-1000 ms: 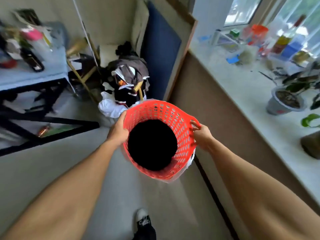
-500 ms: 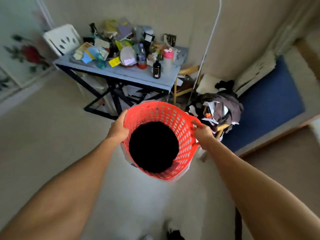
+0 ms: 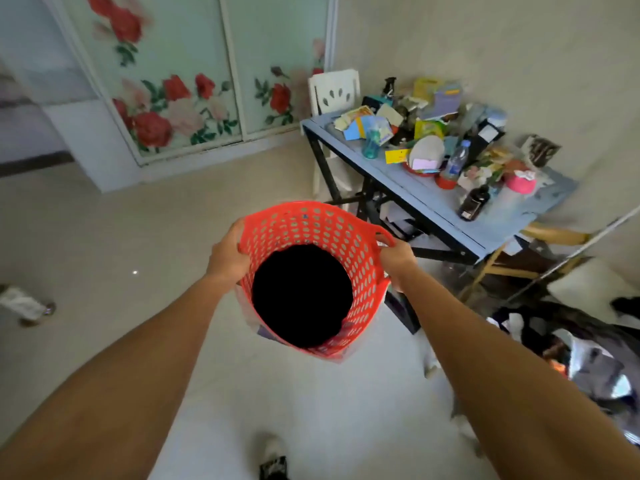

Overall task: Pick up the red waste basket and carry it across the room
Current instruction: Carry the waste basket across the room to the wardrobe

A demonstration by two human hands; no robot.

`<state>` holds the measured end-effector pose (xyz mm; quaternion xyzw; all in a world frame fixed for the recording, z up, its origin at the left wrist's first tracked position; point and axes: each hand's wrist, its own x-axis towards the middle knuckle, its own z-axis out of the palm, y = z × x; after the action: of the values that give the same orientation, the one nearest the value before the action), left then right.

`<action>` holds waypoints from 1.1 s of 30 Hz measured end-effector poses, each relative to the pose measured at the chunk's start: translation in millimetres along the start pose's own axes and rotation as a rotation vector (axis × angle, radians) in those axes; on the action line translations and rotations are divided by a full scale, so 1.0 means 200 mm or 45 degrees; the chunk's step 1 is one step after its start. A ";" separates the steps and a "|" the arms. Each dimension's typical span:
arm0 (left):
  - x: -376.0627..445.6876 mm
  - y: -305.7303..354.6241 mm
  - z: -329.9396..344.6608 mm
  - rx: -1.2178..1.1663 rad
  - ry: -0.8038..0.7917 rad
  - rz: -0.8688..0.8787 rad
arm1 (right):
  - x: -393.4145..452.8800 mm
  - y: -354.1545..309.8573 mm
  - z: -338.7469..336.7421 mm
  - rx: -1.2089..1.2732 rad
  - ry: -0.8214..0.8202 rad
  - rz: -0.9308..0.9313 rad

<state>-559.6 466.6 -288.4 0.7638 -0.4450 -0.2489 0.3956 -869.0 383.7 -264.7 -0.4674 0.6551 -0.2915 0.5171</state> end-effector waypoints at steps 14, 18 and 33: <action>0.83 -0.21 -0.57 -0.225 0.096 -0.107 | 0.69 -0.73 0.79 -0.084 -0.319 -0.075; 1.14 -0.23 -0.65 -0.239 0.055 -0.140 | 0.92 -0.93 0.95 -0.101 -0.371 -0.039; 2.72 -0.23 -0.68 -0.154 0.007 -0.266 | 2.23 -1.68 1.61 -0.100 -0.469 -0.068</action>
<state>-176.3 54.2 -265.0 0.7815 -0.3460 -0.3131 0.4140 -471.5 -123.0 -248.3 -0.5499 0.5475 -0.1888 0.6018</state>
